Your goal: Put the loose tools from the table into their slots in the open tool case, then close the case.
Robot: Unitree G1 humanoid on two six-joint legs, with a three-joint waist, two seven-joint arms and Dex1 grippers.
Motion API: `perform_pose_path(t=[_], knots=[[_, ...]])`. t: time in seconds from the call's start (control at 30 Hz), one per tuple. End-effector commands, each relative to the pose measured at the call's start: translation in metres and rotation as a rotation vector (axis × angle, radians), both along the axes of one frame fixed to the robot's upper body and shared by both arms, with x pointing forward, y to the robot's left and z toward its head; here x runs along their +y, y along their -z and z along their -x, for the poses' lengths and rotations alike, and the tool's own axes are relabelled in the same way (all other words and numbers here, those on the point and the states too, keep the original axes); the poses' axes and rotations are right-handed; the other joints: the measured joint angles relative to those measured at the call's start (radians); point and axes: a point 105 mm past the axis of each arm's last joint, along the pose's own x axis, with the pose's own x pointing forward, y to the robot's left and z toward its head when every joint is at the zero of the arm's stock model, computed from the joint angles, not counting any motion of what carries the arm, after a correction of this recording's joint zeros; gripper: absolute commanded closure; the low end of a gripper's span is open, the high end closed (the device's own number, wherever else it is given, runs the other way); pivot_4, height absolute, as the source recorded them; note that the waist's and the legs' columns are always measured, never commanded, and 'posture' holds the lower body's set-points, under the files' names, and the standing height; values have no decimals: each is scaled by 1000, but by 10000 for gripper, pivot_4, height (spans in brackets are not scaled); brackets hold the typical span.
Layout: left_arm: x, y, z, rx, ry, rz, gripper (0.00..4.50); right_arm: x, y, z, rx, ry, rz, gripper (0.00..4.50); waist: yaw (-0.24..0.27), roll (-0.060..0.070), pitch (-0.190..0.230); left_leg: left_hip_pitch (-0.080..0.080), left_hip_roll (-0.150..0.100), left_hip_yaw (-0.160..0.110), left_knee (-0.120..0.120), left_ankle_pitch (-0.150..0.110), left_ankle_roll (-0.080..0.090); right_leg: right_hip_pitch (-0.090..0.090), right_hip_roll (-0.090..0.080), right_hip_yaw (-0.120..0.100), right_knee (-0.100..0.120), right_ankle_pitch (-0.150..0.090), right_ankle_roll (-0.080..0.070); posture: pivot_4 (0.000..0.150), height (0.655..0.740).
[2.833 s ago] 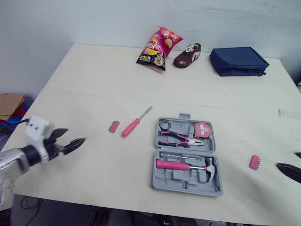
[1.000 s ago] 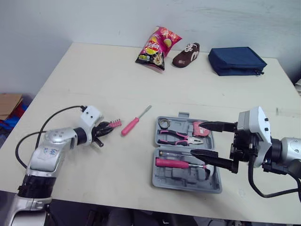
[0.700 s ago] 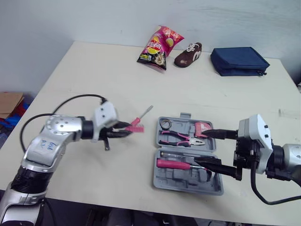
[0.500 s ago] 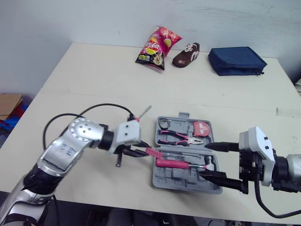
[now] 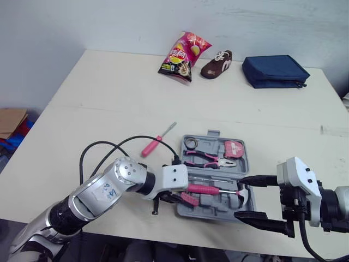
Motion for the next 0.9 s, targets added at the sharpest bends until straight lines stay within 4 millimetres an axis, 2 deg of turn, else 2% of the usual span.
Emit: perform_pose_path(t=[0.03,0.33,0.53,0.9], knots=[[-2,-3,2,-35,-8,-17,40480,6,-2,3,-7,-30,-10,0,-1,0,0,0,0,0,0,0,0,0,0,0,0,0,0,1500,7400],[-11,1,3,-31,-74,-20,40480,7,0,1,-11,-22,-29,0,2,0,0,0,0,0,0,0,0,0,0,0,0,0,0,1500,7400],[-15,9,8,-24,-37,-56,40480,8,1,-2,-19,-10,-45,0,3,0,0,0,0,0,1,0,0,1,0,0,0,0,0,1500,7400],[-25,4,9,-9,-34,-48,40480,10,4,-4,-25,1,-62,0,5,0,0,-1,-1,0,4,-1,2,2,-1,0,0,0,1,1500,7400]])
